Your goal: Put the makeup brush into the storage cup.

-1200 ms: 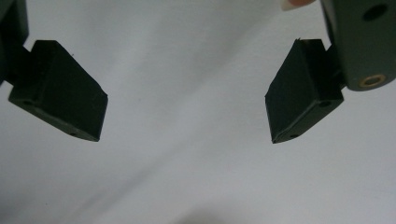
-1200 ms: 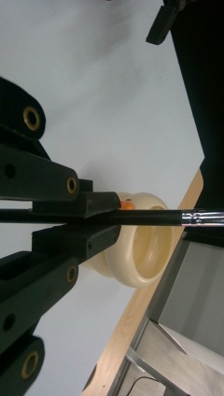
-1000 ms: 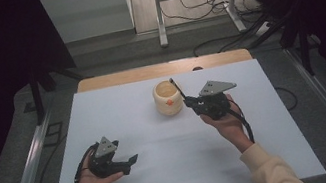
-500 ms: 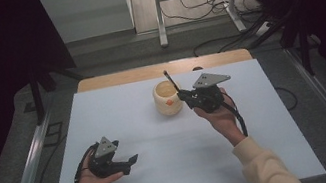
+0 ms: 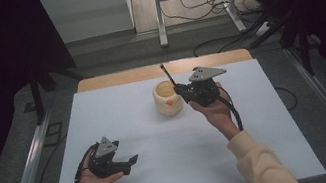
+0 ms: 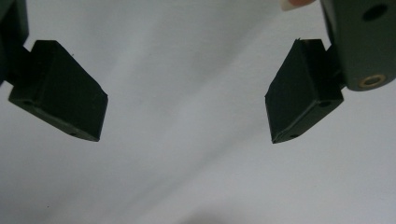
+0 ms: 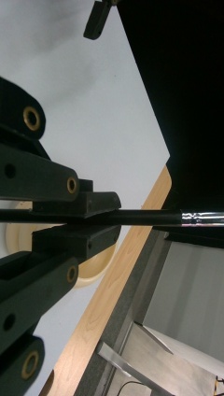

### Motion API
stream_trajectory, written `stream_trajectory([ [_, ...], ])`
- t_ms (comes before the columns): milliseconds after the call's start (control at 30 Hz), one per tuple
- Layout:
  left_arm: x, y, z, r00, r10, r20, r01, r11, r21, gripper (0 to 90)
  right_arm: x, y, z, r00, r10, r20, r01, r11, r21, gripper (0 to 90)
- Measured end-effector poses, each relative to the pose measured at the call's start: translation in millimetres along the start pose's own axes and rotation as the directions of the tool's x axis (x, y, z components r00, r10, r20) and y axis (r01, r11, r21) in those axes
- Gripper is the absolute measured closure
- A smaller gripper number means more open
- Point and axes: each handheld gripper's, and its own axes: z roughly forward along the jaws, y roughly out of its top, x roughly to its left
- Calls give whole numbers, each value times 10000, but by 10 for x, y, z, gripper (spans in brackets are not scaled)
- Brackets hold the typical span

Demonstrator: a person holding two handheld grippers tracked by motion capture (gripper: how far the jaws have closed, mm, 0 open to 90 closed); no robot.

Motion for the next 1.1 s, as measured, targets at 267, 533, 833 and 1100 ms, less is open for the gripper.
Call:
stream_trajectory([
  [267,5,-7,2,10000,-6,5,6,10000,24,137,-31,19,125,9998,178,64,-178,9998,-1,833],
  [533,11,-3,-13,10000,-22,-10,22,10000,-37,139,-65,81,205,9996,260,123,-259,9996,-85,833],
  [833,5,1,-14,10000,26,-38,-26,10000,-42,139,-95,116,282,9989,463,76,-462,9987,-194,832],
  [1100,3,5,-21,10000,36,-36,-37,9999,-140,141,-104,173,378,9987,511,74,-510,9985,-179,832],
])
